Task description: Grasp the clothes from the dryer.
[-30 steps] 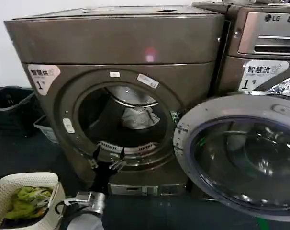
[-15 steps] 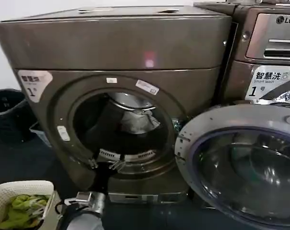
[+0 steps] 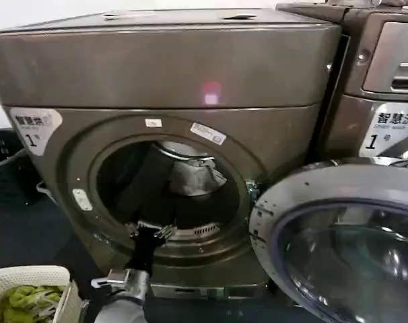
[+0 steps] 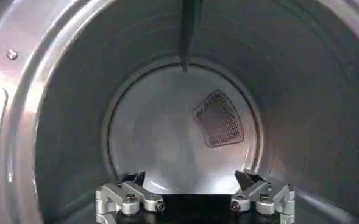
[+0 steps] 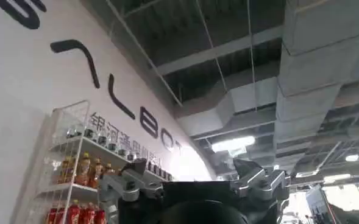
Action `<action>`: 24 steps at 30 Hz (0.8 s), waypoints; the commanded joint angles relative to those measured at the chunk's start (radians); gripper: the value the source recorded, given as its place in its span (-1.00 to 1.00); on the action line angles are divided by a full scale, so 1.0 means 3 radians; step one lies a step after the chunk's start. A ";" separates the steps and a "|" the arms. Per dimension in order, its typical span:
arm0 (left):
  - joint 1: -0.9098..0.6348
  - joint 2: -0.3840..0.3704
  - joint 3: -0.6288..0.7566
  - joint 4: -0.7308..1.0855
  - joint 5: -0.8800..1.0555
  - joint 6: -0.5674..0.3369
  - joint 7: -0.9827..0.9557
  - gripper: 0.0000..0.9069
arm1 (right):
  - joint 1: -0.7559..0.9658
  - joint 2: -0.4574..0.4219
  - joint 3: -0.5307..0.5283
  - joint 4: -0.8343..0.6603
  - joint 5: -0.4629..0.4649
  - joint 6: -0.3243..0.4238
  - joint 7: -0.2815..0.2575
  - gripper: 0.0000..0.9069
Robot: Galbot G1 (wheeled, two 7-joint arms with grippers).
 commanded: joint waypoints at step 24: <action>-0.0046 0.0008 0.0039 0.0018 -0.0006 0.0003 0.0001 1.00 | -0.0034 0.0017 0.0036 0.0002 0.0007 -0.0003 -0.0002 1.00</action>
